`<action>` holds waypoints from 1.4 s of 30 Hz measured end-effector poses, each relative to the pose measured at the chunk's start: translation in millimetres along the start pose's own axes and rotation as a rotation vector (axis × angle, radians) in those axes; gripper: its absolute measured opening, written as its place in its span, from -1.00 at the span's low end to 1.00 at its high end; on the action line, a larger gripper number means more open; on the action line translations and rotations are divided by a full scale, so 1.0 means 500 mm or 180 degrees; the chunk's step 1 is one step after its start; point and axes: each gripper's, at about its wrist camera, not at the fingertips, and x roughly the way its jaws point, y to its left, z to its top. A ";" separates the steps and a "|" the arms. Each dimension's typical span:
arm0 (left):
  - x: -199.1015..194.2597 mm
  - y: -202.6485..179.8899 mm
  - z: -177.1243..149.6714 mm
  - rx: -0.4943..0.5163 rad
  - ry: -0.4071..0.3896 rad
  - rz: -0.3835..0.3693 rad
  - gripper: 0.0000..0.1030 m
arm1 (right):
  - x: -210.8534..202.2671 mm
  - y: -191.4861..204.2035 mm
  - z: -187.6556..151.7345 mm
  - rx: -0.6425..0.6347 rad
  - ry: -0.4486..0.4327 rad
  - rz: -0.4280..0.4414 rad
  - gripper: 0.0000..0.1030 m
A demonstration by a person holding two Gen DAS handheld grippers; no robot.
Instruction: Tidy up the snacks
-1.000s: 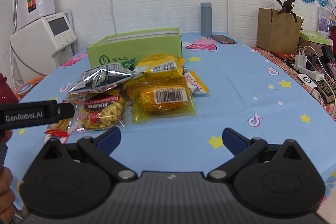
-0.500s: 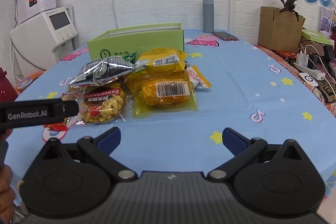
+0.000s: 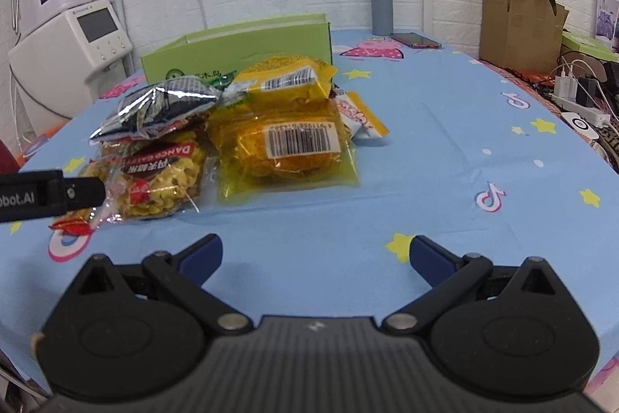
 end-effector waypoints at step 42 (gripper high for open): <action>0.130 0.118 0.159 -0.0185 0.0621 -0.1862 0.19 | 0.068 0.160 0.151 -0.0581 -0.0074 0.1463 0.99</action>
